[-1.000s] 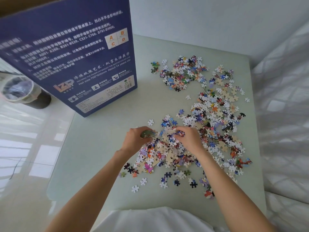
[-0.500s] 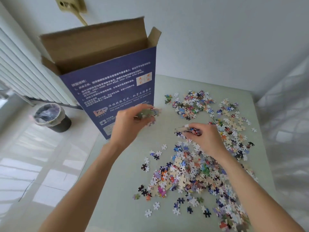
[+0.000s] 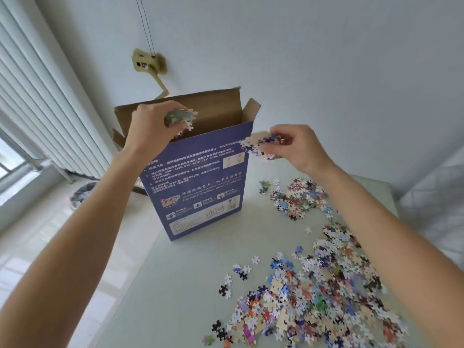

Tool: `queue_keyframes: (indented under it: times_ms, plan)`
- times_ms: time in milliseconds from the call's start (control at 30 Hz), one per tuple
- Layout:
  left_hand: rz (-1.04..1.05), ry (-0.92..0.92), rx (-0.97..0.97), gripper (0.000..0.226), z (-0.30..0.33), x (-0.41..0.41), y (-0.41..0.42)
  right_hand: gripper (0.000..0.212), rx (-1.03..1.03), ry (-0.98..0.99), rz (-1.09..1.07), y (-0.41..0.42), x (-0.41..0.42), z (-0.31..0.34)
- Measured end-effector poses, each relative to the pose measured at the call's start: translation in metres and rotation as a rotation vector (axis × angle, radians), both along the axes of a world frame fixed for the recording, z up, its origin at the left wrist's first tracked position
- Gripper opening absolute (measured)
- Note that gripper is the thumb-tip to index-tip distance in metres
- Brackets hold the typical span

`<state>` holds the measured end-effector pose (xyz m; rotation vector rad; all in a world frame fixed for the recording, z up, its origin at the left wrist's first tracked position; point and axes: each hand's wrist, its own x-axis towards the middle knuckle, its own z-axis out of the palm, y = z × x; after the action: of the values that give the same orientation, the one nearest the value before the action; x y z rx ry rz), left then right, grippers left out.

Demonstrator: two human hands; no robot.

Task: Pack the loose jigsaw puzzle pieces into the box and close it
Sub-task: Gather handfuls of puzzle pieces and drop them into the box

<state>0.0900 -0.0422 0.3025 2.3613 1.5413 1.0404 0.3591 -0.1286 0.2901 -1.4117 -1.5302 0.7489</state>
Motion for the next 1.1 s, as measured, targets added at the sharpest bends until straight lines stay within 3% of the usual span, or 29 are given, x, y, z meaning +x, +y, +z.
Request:
queue_keyframes:
  times_ms: [233,300,433,600,733,867,1100]
  plan:
    - [-0.033,0.069,-0.152,0.032,-0.003,-0.007,0.012,0.024,-0.049,-0.016,0.104,0.078,-0.028,0.041]
    - [-0.045,0.095,-0.186,0.032,-0.005,-0.007,0.014,0.026,-0.060,-0.141,0.134,0.095,-0.039,0.044]
    - [-0.041,0.107,-0.197,0.030,-0.011,-0.011,0.016,0.026,0.066,-0.572,0.242,0.119,-0.059,0.047]
    - [-0.086,0.016,-0.158,0.039,-0.010,-0.014,0.009,0.020,0.174,-0.849,0.422,0.123,-0.074,0.048]
    - [-0.071,0.056,-0.102,0.031,-0.008,-0.017,0.006,0.021,0.253,-1.056,0.507,0.126,-0.082,0.043]
    - [-0.072,0.116,-0.106,0.026,-0.008,-0.019,-0.001,0.023,0.299,-1.099,0.505,0.128,-0.085,0.040]
    - [-0.082,0.116,-0.075,0.011,-0.015,-0.018,-0.002,0.032,0.228,-0.872,0.450,0.127,-0.085,0.028]
